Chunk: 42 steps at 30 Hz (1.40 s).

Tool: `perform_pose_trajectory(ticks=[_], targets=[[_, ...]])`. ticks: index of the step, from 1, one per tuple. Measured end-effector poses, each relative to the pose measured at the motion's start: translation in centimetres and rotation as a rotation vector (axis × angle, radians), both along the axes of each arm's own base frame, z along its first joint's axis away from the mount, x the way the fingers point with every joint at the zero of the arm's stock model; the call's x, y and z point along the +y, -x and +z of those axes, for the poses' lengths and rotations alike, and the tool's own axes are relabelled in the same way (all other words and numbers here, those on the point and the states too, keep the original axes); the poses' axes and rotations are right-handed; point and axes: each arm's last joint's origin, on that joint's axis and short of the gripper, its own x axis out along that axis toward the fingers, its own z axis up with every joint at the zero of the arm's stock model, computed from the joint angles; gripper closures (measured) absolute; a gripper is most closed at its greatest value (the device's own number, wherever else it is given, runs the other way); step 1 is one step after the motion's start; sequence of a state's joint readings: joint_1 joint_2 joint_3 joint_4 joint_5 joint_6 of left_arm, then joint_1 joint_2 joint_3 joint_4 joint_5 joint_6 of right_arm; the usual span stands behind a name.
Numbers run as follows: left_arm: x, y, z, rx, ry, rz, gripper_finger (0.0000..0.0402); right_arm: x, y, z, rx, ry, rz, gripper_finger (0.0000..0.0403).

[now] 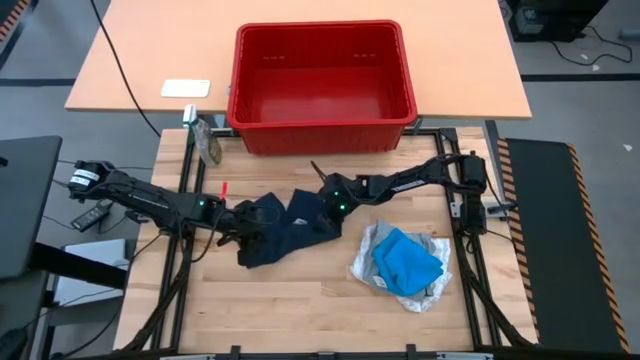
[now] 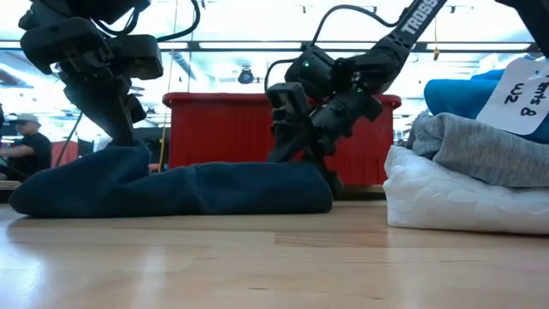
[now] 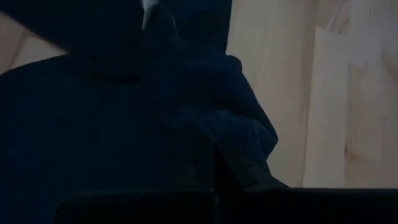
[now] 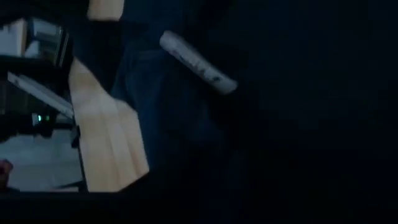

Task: Fold laundry
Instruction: Fold the blue shorts on the table

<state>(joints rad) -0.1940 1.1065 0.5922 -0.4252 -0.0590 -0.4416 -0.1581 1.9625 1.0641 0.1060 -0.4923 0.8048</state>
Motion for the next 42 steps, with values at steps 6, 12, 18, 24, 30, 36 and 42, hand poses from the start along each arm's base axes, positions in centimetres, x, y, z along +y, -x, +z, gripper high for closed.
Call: perform_pose_trajectory(ticks=[6,12,18,24,30,36,42], targets=[[0.1,0.0,0.0,-0.003,-0.031,0.024,0.0401,0.1,0.2,1.5,-0.072,0.08,0.056,0.0385],[0.2,-0.6,2.0,-0.051,-0.112,0.003,0.0401,-0.2,1.1,6.4,-0.224,0.311,0.04,0.0393],[1.3,-1.5,5.2,-0.101,-0.315,0.009,0.0401,-0.9,3.1,12.1,-0.363,0.702,0.012,0.0393],[4.8,-2.4,8.8,-0.162,-0.464,0.08,0.0401,-2.4,5.5,15.6,-0.386,0.881,-0.068,0.0394],[8.9,-3.1,14.9,-0.31,-0.67,0.15,0.0401,-2.5,6.9,17.8,-0.391,1.062,-0.117,0.0394],[10.5,-2.2,19.9,-0.374,-0.848,0.14,0.0401,-1.4,7.9,19.4,-0.418,1.143,-0.131,0.0394],[9.6,-2.4,16.3,-0.286,-0.559,0.062,0.0401,0.9,6.7,16.9,-0.349,1.039,0.03,0.0394]])
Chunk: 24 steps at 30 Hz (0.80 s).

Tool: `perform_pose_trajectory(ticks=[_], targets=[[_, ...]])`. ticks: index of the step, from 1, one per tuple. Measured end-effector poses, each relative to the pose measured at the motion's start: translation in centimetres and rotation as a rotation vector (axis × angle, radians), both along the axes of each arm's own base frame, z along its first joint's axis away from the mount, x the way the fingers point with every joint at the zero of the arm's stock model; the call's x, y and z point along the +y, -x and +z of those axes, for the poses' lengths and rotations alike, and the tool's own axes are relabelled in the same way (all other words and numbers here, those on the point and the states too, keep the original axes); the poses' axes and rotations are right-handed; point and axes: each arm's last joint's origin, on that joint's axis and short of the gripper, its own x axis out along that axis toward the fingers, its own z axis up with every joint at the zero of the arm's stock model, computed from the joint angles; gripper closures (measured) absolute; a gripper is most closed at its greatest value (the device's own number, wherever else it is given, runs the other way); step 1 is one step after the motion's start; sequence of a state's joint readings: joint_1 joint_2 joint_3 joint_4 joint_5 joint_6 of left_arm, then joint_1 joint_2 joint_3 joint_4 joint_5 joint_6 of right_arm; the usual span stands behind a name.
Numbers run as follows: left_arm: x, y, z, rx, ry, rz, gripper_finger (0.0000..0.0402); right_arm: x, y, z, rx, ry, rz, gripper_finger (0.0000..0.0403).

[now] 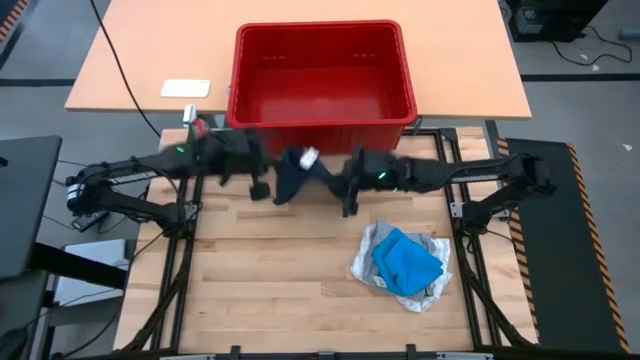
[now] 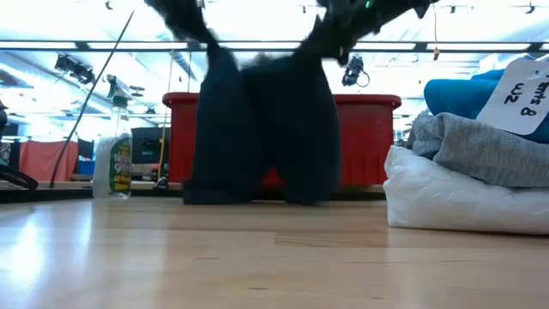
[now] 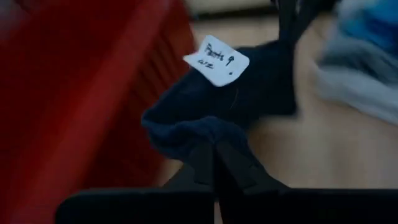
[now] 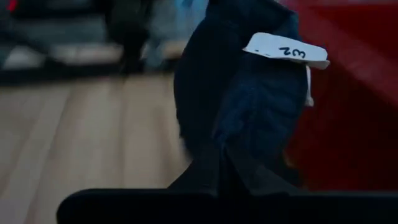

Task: Fold laundry
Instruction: Fold the blue shorts on the table

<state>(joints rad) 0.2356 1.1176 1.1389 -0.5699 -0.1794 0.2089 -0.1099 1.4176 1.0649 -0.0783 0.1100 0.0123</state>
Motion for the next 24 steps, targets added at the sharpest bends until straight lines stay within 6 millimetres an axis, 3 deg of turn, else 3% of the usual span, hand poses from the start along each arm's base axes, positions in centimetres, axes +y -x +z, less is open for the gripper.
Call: perform_pose_trajectory(ticks=[6,10,13,17,21,24], targets=[[-2.7,-0.2,-11.0,0.15,0.322,0.094,0.0399,3.3,-3.6,-7.5,0.258,-0.057,0.104,0.0394],[-4.6,0.8,-15.5,0.141,0.505,0.196,0.0363,5.2,-4.9,-11.2,0.34,-0.11,0.215,0.0394],[-5.7,1.4,-16.2,0.146,0.579,0.231,0.0317,5.9,-5.2,-12.4,0.364,-0.163,0.261,0.0394],[-6.9,1.3,-15.8,0.156,0.589,0.192,0.0252,5.9,-5.2,-12.1,0.349,-0.18,0.294,0.0395],[-7.2,0.9,-13.8,0.17,0.565,0.163,0.0206,5.8,-5.6,-10.9,0.255,-0.166,0.341,0.0395],[-7.1,0.4,-11.3,0.159,0.53,0.148,0.0193,5.8,-5.9,-10.6,0.204,-0.173,0.424,0.0395]])
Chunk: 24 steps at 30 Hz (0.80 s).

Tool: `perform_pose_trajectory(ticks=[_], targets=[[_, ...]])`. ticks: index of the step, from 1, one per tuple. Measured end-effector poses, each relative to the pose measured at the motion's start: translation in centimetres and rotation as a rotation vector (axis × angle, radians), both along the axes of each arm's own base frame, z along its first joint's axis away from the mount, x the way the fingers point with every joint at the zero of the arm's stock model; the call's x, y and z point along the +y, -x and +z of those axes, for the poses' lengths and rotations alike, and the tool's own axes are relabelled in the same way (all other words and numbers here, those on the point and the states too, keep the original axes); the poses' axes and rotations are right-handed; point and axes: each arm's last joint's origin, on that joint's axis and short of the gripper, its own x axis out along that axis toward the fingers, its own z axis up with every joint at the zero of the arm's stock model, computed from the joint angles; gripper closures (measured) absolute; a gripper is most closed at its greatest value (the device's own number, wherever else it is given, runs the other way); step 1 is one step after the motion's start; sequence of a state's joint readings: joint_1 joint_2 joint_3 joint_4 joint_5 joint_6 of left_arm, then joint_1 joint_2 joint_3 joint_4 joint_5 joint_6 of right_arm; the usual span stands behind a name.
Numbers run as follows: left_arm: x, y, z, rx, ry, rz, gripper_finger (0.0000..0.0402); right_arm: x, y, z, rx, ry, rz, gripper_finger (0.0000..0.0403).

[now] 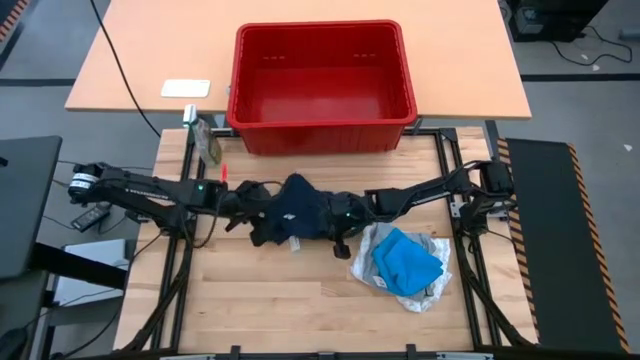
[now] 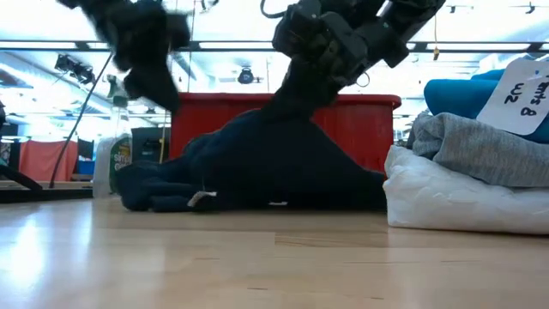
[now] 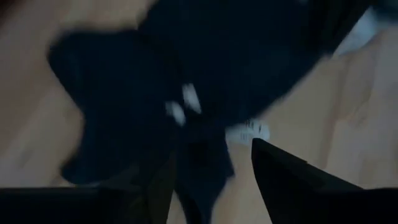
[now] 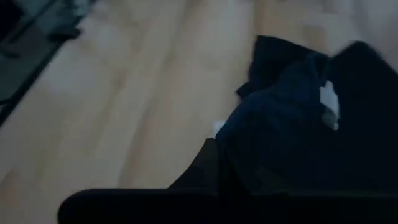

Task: Fold laundry
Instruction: Fold the blue shorts on the table

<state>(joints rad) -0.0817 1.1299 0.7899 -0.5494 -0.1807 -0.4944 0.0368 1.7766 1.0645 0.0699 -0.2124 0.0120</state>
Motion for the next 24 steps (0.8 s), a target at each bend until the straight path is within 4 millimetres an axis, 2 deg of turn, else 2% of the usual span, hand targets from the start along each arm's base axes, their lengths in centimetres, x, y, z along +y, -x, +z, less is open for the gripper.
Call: perform_pose_trajectory(ticks=[4,6,10,13,17,24], targets=[[-0.2,-1.2,3.4,-0.144,-0.057,-0.042,0.0192,-0.3,-0.1,-0.3,-0.014,-0.002,0.101,0.0395],[-0.6,-2.2,4.2,-0.241,-0.083,-0.08,0.0191,-0.3,-0.2,-0.2,-0.034,0.013,0.119,0.0395],[-2.1,-4.3,3.0,-0.273,-0.086,-0.144,0.019,0.1,-0.3,0.0,-0.076,0.039,0.171,0.0395],[-2.6,-5.5,1.4,-0.237,-0.026,-0.105,0.0182,0.8,-0.4,0.2,-0.133,0.14,0.206,0.0395],[-2.5,-6.6,-0.9,-0.146,0.052,-0.032,0.0161,1.4,-0.6,0.5,-0.198,0.282,0.231,0.0394],[-1.1,-7.5,-1.7,-0.113,0.337,-0.126,0.0133,1.2,-0.8,0.7,-0.219,0.396,0.198,0.0393]])
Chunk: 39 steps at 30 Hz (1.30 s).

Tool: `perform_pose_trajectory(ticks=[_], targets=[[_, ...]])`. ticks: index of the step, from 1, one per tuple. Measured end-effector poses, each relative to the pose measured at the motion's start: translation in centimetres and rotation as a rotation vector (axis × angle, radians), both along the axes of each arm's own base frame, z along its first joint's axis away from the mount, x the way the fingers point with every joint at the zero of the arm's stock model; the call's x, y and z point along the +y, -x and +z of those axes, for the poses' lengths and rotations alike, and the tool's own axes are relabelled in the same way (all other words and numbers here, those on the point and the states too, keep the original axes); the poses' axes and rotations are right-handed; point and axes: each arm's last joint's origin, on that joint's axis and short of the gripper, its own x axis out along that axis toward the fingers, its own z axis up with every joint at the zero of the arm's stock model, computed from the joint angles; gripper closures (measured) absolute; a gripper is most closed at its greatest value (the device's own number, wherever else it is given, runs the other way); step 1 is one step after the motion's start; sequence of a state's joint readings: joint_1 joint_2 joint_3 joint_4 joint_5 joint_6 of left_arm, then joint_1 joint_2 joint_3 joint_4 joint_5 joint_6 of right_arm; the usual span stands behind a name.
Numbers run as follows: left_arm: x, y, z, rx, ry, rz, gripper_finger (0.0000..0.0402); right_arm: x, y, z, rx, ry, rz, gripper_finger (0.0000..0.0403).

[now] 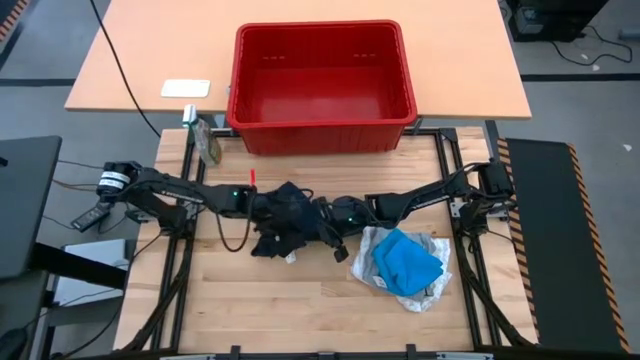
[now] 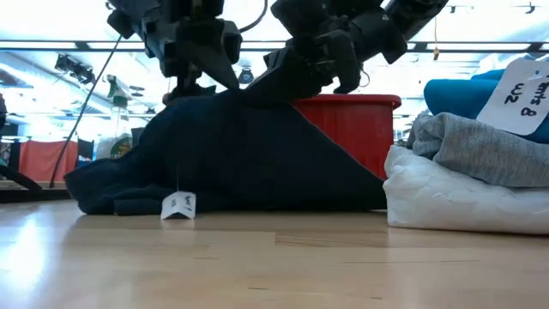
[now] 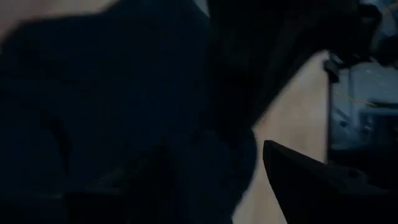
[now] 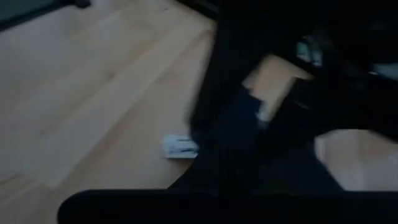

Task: Fold laundry
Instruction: Fold the blue shorts on the table

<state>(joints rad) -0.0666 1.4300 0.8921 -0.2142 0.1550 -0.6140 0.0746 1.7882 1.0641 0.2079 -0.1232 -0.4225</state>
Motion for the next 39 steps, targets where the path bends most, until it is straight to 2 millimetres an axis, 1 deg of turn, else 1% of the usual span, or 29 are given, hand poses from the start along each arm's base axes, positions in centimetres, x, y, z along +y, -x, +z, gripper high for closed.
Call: perform_pose_trajectory(ticks=[3,5,8,12,13,14,17,20,24,27,30,32,35,39], targets=[[0.5,0.0,0.0,0.007,0.044,-0.032,0.0144,-0.1,-0.1,0.1,-0.016,0.021,-0.039,0.0392],[0.6,0.1,0.0,0.007,0.04,-0.069,0.017,-0.1,-0.1,0.1,-0.018,0.037,-0.064,0.0392],[0.2,0.1,0.0,-0.002,0.013,-0.112,0.0237,0.6,0.0,0.1,-0.02,0.059,-0.086,0.0391],[-0.8,0.2,0.0,-0.004,0.01,-0.154,0.0356,1.5,0.1,0.1,-0.022,0.063,-0.087,0.0389],[-1.3,0.3,0.0,-0.003,0.001,-0.174,0.0376,1.7,0.1,0.1,-0.019,0.048,-0.093,0.0386],[-1.8,0.5,0.0,0.002,-0.005,-0.192,0.0385,1.8,0.1,0.1,-0.016,0.023,-0.105,0.0383],[-3.8,1.0,-0.1,0.022,-0.035,-0.237,0.0389,2.2,0.2,0.0,0.011,-0.101,-0.189,0.0363],[-6.3,1.9,-0.4,0.06,-0.039,-0.281,0.0395,2.0,0.3,-0.2,0.053,-0.242,-0.326,0.0336],[-10.3,3.2,0.2,0.017,-0.123,-0.304,0.0397,2.0,0.8,-1.0,0.158,-0.43,-0.518,0.0303],[-13.3,4.8,0.4,-0.031,-0.217,-0.3,0.0397,2.0,1.4,-1.7,0.273,-0.546,-0.612,0.0293],[-15.6,6.4,0.1,-0.05,-0.284,-0.309,0.0392,2.1,1.6,-2.2,0.348,-0.601,-0.584,0.0294],[-16.7,6.9,-0.7,-0.033,-0.28,-0.292,0.0378,2.4,1.6,-2.4,0.384,-0.625,-0.538,0.0298],[-17.9,7.4,-1.8,0.01,-0.226,-0.238,0.0345,3.0,1.4,-2.4,0.384,-0.655,-0.483,0.0306],[-19.7,7.3,-2.2,-0.032,-0.114,-0.215,0.029,3.8,0.9,-2.3,0.352,-0.712,-0.428,0.0315]])
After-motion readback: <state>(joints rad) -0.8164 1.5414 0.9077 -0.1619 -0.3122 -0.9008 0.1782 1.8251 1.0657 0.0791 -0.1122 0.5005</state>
